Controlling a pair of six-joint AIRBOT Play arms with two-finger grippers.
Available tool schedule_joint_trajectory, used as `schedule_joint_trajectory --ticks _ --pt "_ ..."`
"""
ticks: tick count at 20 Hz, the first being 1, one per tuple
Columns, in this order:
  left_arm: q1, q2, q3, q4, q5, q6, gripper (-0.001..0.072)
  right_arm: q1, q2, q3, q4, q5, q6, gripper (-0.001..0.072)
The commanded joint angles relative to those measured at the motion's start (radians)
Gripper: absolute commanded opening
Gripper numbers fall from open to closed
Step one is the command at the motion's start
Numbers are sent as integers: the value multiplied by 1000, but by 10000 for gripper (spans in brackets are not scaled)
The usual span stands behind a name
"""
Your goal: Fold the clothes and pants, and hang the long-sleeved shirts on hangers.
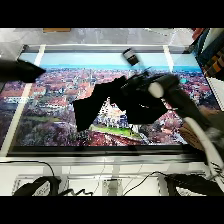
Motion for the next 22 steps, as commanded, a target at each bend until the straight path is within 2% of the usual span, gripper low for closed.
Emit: schedule_joint_trajectory --ticks 1,4,5,6,7,12,14,22 --pt "47 43 -319 -43 75 0 12 -147 119 -24 77 192 142 21" --pt "121 92 -723 -257 290 -39 13 -189 144 -47 92 239 141 21" --pt "141 88 -831 -341 312 -43 91 -190 143 -49 92 233 140 21" --pt "151 81 -911 -401 314 -32 411 -190 142 -50 92 217 138 21" --pt "151 74 -975 -428 318 -33 691 -190 142 -50 95 203 138 21" --pt "149 27 -1054 -343 363 -34 700 -190 142 -50 95 184 138 22" --pt "149 -9 -1054 -339 361 -45 644 -190 142 -51 95 183 138 22" --pt "146 -203 -1054 -364 412 -40 645 -190 142 -50 95 183 138 22"
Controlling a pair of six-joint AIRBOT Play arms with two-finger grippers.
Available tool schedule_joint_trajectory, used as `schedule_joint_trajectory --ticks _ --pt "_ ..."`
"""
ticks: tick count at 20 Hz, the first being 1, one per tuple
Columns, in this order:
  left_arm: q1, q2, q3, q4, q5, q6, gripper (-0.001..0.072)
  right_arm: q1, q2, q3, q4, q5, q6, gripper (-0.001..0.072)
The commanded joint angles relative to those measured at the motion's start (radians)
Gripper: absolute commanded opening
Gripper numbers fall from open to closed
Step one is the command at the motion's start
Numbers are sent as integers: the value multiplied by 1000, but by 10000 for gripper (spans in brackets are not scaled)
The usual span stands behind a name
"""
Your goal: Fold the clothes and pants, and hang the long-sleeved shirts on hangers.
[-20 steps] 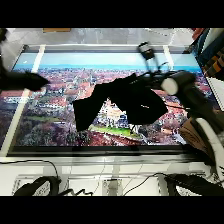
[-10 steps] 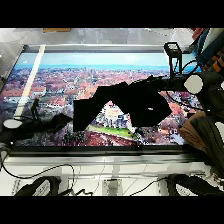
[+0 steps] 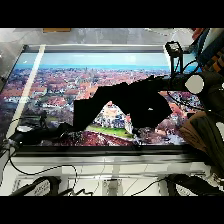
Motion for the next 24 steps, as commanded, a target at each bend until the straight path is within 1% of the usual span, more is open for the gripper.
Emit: schedule_joint_trajectory --ticks 1,2,4,5,6,8,9,10,12,15,18,19,22,23,24 --pt "-8 -90 -3 -28 51 6 645 -1 0 0 0 0 0 22" --pt "-20 -110 -2 -57 69 34 641 -1 0 0 0 0 0 22" --pt "-56 -144 -2 -144 99 101 556 -1 0 0 0 0 0 22" --pt "-76 -154 -2 -189 111 129 492 -1 0 0 0 0 0 22" --pt "-97 -163 -2 -232 138 149 383 -1 0 0 0 0 0 22" --pt "-126 -164 -1 -316 235 151 216 -1 0 0 -1 0 0 22" --pt "-130 -164 0 -360 278 151 102 -1 0 0 -5 0 0 22" --pt "-130 -164 8 -395 306 151 12 -1 0 0 -17 1 0 23" --pt "-129 -164 56 -405 318 151 12 -5 0 0 -61 1 0 23" --pt "-129 -158 182 -405 317 151 11 -32 0 0 -69 -2 1 23" --pt "-129 -149 339 -398 317 151 10 -80 0 2 -69 -54 4 22" --pt "-129 -146 398 -398 317 151 10 -103 0 1 -71 -102 24 22" --pt "-130 -146 580 -436 322 150 10 -217 -12 8 -78 -320 161 21" --pt "-130 -146 650 -435 322 151 10 -264 -27 34 -74 -357 209 21" --pt "-129 -146 713 -434 324 151 9 -306 -43 76 -69 -354 238 21"
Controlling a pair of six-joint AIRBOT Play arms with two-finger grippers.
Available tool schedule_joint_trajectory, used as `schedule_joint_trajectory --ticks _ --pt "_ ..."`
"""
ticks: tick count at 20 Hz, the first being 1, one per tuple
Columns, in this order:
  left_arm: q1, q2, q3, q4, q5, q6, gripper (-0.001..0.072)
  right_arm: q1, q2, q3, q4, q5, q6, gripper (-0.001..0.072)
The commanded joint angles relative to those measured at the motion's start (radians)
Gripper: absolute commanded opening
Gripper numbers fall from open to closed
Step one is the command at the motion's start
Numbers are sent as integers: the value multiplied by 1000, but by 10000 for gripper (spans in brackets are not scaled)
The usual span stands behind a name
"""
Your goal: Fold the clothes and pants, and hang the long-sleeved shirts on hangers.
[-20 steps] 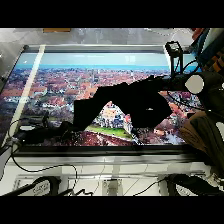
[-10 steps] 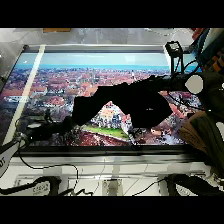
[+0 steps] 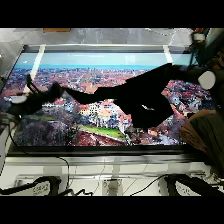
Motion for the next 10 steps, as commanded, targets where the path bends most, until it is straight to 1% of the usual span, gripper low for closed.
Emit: schedule_joint_trajectory --ticks 1,4,6,8,9,10 --pt "8 3 233 -10 12 1 9 -134 -36 94 3 -110 116 21" --pt "56 13 396 88 18 -1 9 -236 -42 250 2 -34 115 21" --pt "107 45 441 155 19 -7 9 -297 -38 359 2 54 103 22" --pt "164 96 444 269 8 -7 9 -338 -23 440 0 151 10 22" --pt "192 118 444 362 -18 -11 9 -350 -13 454 0 194 -47 22" --pt "216 135 444 457 -63 -41 9 -360 -1 455 -2 243 -95 22"
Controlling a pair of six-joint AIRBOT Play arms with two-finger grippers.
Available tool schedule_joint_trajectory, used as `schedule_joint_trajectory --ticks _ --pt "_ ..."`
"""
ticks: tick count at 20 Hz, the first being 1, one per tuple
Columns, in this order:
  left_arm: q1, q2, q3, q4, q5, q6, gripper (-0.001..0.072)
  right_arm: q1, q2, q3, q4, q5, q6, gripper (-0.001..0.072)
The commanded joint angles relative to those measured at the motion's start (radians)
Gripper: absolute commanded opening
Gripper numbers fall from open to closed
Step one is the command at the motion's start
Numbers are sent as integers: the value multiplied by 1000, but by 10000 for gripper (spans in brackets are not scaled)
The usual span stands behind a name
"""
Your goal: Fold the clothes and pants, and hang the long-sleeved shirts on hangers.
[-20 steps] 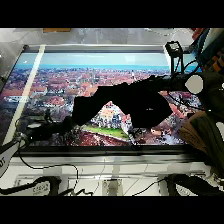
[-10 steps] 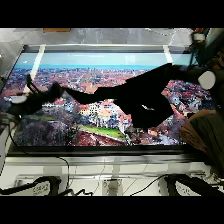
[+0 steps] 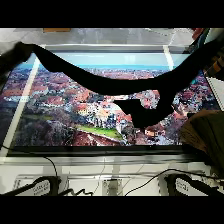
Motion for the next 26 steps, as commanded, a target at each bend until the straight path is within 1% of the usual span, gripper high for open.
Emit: schedule_joint_trajectory --ticks 1,2,3,4,6,7,9,10,12,14,17,19,22,23,26 --pt "89 57 31 288 -115 -78 10 -63 25 72 -6 215 -135 22" --pt "109 60 31 321 -181 -113 10 -72 26 71 -10 322 -139 22" --pt "130 59 31 344 -256 -120 10 -75 26 60 -15 422 -176 22" --pt "146 60 30 381 -323 -121 9 -76 34 31 -31 482 -205 22" --pt "177 60 30 519 -445 -123 10 -76 80 -76 -33 536 -206 22" --pt "190 60 29 615 -497 -132 10 -76 111 -135 -32 564 -216 21" --pt "211 60 29 789 -562 -203 10 -76 198 -280 -30 612 -232 22" --pt "222 60 29 843 -595 -228 10 -76 239 -341 -30 639 -241 22" --pt "238 60 28 933 -699 -226 10 -76 333 -484 -27 695 -257 22" --pt "238 60 3 998 -776 -212 10 -76 427 -641 9 678 -257 22" --pt "238 71 -103 1020 -780 -220 11 -76 539 -883 39 710 -257 22" --pt "238 94 -194 1114 -776 -223 10 -76 586 -994 31 770 -257 23" --pt "238 133 -308 1270 -742 -271 10 -76 608 -1038 31 840 -255 22" --pt "238 140 -333 1300 -742 -272 10 -76 607 -1038 31 858 -250 22" --pt "238 144 -410 1307 -747 -272 11 -76 607 -1038 44 832 -238 22"
